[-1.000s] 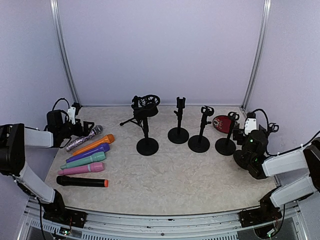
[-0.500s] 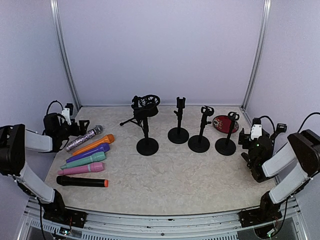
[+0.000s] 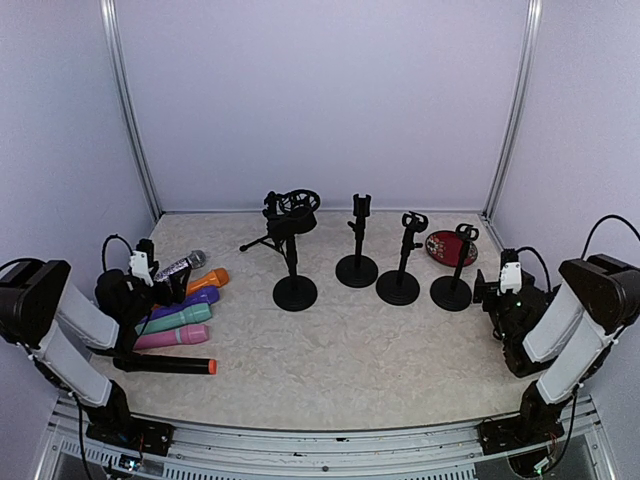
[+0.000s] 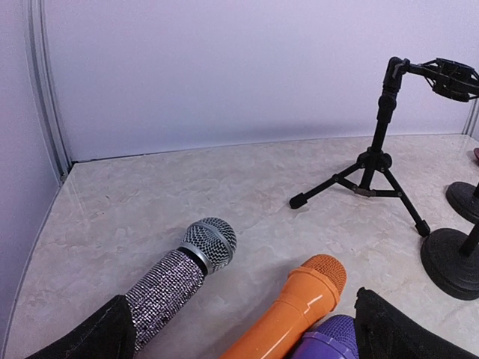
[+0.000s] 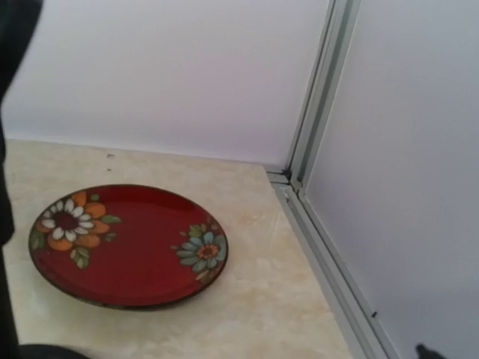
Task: Remove the microphone from the stand
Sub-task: Reset both arms
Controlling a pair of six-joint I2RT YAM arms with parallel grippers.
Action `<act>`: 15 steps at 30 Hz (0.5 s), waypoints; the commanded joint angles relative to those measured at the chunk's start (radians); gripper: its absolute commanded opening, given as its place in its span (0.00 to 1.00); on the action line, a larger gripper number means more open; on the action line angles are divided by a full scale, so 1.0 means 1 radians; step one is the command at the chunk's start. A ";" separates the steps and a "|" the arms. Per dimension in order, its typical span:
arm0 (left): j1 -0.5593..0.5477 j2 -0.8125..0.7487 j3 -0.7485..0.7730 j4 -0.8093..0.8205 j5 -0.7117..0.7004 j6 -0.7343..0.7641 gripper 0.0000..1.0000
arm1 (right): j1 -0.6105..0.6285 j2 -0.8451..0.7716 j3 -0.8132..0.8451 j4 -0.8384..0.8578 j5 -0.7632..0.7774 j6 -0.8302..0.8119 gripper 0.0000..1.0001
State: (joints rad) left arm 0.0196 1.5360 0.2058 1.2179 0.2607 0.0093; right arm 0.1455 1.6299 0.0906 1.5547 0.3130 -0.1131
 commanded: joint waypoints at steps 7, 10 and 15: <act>0.017 0.017 0.018 0.115 -0.028 0.011 0.99 | -0.035 -0.027 0.056 -0.018 -0.018 0.039 1.00; 0.017 0.018 0.018 0.114 -0.029 0.011 0.99 | -0.035 -0.022 0.055 -0.006 -0.018 0.036 1.00; 0.018 0.018 0.018 0.114 -0.029 0.011 0.99 | -0.035 -0.023 0.053 -0.009 -0.018 0.036 1.00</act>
State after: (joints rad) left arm 0.0326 1.5452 0.2062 1.2953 0.2340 0.0139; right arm 0.1230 1.6165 0.1539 1.5196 0.2985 -0.0860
